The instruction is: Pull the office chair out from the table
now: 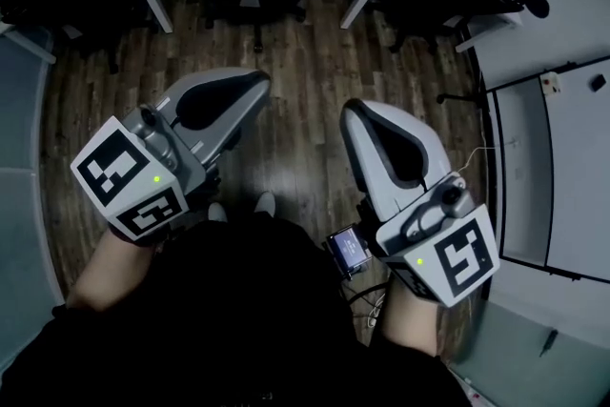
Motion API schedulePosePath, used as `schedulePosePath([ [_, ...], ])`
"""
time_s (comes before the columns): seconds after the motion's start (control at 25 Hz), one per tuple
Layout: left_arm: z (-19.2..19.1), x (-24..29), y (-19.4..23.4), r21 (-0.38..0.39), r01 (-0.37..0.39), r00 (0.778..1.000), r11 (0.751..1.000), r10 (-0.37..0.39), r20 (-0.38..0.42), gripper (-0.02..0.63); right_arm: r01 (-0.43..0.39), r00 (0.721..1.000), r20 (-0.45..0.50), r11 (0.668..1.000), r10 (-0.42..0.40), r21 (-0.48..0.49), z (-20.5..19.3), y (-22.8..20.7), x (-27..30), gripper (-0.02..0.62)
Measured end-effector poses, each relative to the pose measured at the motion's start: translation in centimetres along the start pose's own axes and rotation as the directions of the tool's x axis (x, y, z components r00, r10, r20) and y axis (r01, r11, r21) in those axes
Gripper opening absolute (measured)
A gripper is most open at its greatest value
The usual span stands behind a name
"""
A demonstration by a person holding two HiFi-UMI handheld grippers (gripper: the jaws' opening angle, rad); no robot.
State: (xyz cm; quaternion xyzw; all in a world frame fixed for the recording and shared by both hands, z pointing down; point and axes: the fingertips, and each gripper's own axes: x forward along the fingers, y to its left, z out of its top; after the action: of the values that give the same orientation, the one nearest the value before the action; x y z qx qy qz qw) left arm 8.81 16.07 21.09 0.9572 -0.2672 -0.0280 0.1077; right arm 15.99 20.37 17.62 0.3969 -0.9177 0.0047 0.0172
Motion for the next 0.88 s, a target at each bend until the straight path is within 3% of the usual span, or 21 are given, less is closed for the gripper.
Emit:
schedulePosePath([
  [0.2,-0.7,1.5,0.1,0.043,-0.039,0.999,0.998,0.039,-0.008,0.003,-0.054,0.996,0.082,0.995,0.047,0.082,-0.8,-2.3,-0.3,0.002],
  [0.48,-0.1,3.7,1.6,0.048,-0.090,0.995,0.995,0.091,-0.035,0.003,-0.111,0.992,0.068,0.991,0.106,0.074,-1.3,-5.0,1.0,0.002],
  [0.88,0.9,5.9,8.5,0.042,-0.111,0.994,0.993,0.111,-0.008,0.003,-0.070,0.997,0.031,0.994,0.067,0.085,-1.7,-8.1,5.9,0.002],
])
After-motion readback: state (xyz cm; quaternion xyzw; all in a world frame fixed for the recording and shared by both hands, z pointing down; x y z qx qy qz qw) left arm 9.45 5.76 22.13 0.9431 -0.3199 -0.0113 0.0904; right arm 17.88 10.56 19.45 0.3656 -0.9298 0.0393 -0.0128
